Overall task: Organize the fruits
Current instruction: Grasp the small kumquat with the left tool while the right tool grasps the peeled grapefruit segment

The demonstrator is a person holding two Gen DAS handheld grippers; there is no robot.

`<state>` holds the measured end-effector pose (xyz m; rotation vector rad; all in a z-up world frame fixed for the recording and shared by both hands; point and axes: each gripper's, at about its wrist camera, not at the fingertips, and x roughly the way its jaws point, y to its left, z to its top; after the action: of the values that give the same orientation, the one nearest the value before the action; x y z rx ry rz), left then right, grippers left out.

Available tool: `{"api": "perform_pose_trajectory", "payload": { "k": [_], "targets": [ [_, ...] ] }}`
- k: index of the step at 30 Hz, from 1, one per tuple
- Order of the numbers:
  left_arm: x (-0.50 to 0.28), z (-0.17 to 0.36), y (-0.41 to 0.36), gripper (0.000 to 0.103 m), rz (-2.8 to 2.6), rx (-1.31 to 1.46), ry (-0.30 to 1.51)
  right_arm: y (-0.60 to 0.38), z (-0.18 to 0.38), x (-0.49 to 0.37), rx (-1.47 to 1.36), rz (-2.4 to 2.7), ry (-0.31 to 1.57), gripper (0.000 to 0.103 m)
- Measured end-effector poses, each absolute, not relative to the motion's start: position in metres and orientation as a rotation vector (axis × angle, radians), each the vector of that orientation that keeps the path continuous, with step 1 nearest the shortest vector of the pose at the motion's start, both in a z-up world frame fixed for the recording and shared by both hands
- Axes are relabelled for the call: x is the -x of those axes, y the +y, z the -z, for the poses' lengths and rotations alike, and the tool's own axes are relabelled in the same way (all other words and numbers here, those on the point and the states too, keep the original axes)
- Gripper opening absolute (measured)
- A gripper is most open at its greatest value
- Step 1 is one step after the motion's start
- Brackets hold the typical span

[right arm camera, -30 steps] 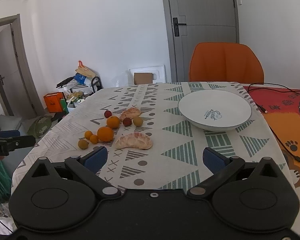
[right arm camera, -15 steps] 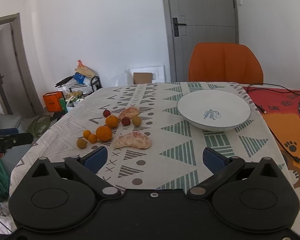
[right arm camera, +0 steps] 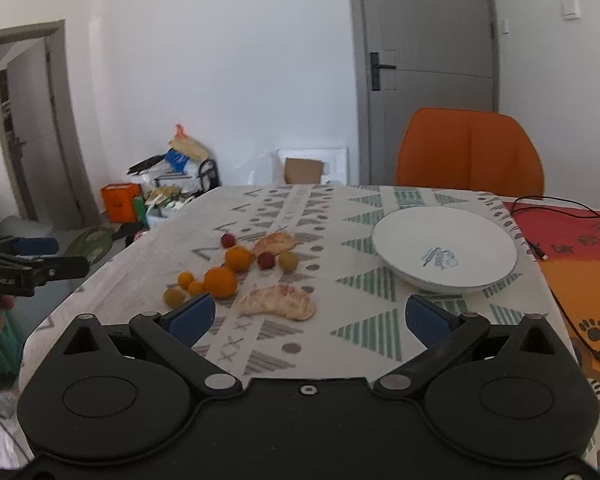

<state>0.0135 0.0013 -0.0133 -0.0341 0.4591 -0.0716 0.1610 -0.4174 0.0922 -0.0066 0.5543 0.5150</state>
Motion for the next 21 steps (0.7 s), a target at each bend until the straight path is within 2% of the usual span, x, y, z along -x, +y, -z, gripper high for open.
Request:
{"api": "perform_pose_trajectory", "payload": {
  "k": [18, 21],
  "targets": [
    [-0.071, 0.010, 0.007, 0.101, 0.069, 0.080, 0.453, -0.411, -0.084, -0.217, -0.084, -0.555, 0.589, 0.103],
    [-0.079, 0.012, 0.007, 0.097, 0.072, 0.096, 0.467, -0.402, -0.083, -0.223, -0.089, -0.565, 0.605, 0.103]
  ]
}}
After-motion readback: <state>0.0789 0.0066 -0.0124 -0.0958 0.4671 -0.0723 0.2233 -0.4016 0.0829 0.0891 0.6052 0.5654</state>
